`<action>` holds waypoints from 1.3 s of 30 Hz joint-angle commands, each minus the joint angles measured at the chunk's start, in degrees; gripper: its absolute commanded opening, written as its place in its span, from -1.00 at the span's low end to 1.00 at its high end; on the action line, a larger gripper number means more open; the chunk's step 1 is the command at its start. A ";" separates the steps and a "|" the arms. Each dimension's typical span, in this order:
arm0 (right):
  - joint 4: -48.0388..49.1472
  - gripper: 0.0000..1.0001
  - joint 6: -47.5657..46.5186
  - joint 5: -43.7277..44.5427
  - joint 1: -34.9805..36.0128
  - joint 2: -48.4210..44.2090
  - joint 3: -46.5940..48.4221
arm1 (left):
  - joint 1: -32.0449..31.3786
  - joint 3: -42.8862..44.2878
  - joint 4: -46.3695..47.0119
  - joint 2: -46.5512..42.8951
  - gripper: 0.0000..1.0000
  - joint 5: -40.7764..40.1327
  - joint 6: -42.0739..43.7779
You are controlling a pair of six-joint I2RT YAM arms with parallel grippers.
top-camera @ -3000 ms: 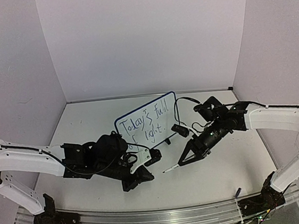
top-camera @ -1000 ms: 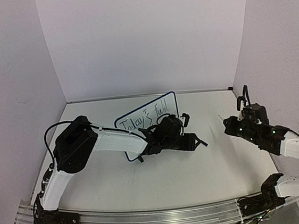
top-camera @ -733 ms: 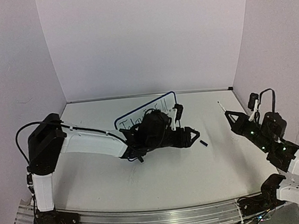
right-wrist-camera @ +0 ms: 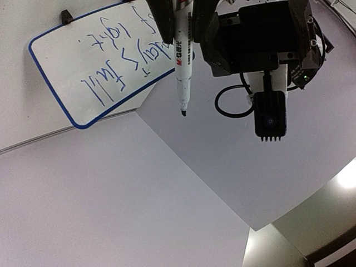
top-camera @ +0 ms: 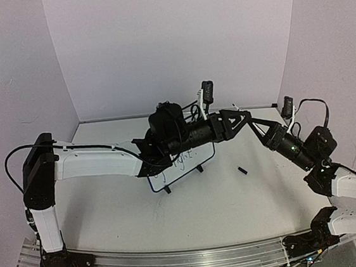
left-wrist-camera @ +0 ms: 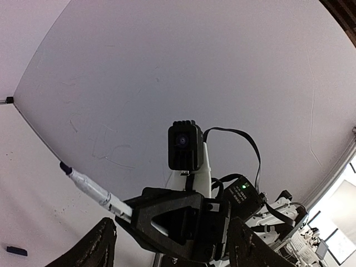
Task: Write a sentence on the whiteboard
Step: Pass from the right arm to the left
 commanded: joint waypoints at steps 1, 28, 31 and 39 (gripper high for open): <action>5.31 -1.00 -1.15 -1.77 3.57 1.29 3.62 | 0.32 4.68 0.21 0.98 0.36 -0.68 -1.08; 4.00 -0.97 -2.54 4.73 7.07 1.95 1.90 | 0.79 2.59 2.73 0.55 -1.00 -1.90 -5.58; -1.83 -0.55 -3.30 6.25 7.08 0.41 1.90 | 2.01 0.79 2.74 -0.75 -1.00 -1.02 -6.02; -30.68 0.52 -13.31 8.79 7.10 -7.88 7.75 | 5.96 -0.83 -6.97 -5.66 -1.00 8.26 0.05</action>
